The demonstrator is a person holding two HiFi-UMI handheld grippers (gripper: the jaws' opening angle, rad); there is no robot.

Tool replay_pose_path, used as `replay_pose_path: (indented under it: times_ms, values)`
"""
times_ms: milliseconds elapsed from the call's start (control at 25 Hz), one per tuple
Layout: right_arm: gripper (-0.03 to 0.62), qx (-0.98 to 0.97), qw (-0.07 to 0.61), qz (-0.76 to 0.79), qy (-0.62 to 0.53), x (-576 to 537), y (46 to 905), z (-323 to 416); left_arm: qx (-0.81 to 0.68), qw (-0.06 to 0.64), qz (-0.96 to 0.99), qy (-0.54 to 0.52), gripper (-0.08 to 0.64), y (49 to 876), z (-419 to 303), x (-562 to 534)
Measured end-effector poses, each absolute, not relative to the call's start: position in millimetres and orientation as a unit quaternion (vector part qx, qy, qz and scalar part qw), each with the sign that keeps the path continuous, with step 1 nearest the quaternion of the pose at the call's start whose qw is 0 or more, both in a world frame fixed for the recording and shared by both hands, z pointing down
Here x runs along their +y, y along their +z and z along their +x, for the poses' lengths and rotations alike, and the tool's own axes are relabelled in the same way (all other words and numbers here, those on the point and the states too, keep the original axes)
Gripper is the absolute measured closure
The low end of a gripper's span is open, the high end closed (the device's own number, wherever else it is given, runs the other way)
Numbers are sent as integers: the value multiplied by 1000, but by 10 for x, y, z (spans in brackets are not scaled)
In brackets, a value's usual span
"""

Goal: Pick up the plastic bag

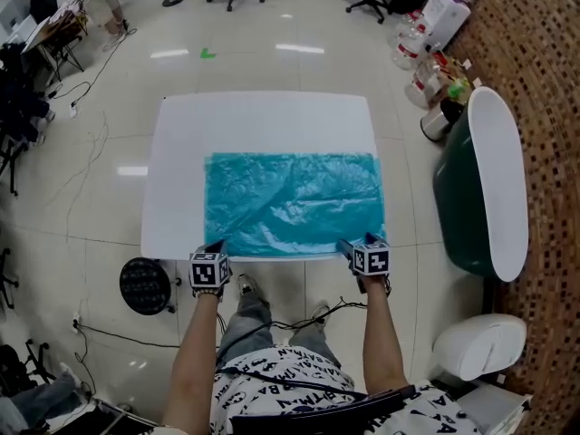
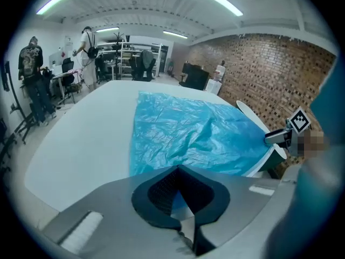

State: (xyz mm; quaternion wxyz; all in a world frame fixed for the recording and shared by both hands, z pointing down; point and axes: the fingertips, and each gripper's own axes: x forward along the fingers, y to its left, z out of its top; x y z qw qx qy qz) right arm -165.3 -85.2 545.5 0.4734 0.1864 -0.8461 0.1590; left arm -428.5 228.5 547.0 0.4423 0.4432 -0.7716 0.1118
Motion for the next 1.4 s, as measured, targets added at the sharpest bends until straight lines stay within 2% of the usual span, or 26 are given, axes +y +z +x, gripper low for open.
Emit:
replay_pose_path:
  times_ms: [520,600,800,840,960,1040,1240,1320,1400]
  values:
    - [190,-866,442,149,178,-565,5409,-2180,-792,458,390,101,560,5499,-4683,2710]
    - [149,-879,418,143,177,-569,5274,-2188,-800,440,398,86,560,5383,-4673,2681]
    - [151,-922,304,114,213,-586,4470,-2233,-843,332,421,32,560,4548,-4594,2499]
    - [169,-927,287,103,217,-561,4336,-2234,-849,316,422,24,560,4400,-4540,2450]
    - [315,-941,258,80,203,-452,4073,-2169,-856,278,436,-2,560,4024,-4224,2229]
    - [495,-948,251,77,178,-394,3987,-2066,-855,257,451,-12,560,3815,-3903,2064]
    - [506,-955,243,45,164,-133,3835,-1903,-844,233,482,-9,560,3483,-3216,1820]
    - [588,-960,233,47,150,-23,3709,-1895,-839,236,491,-12,560,3413,-3090,1791]
    - [588,-964,222,49,137,99,3581,-1868,-835,233,498,-4,560,3361,-3001,1790]
